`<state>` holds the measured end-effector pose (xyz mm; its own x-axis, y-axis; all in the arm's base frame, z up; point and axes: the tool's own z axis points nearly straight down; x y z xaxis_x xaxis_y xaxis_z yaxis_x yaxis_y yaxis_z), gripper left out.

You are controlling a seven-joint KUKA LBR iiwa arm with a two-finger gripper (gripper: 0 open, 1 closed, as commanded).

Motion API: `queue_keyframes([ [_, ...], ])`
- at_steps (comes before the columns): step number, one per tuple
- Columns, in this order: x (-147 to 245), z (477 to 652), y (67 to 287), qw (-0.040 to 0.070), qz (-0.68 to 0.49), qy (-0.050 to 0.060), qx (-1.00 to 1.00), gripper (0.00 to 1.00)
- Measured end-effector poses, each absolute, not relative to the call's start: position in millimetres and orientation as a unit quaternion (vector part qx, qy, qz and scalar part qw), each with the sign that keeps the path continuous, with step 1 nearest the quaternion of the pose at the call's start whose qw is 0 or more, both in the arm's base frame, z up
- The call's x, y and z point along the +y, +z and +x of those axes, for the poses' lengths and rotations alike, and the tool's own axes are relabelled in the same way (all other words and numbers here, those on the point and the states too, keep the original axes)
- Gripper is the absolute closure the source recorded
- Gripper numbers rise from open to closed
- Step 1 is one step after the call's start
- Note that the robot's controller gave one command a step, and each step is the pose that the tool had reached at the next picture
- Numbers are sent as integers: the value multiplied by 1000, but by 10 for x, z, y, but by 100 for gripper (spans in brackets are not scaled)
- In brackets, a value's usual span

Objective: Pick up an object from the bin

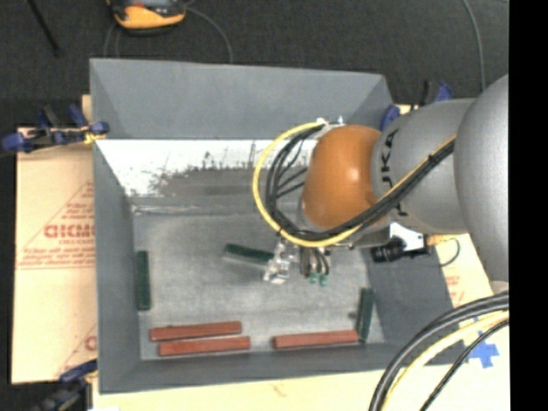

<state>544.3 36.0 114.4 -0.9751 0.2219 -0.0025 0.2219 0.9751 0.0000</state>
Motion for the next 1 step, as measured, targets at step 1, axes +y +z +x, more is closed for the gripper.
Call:
queue_keyframes([
  [1,362,5445,1145,1,112,0,994,100],
])
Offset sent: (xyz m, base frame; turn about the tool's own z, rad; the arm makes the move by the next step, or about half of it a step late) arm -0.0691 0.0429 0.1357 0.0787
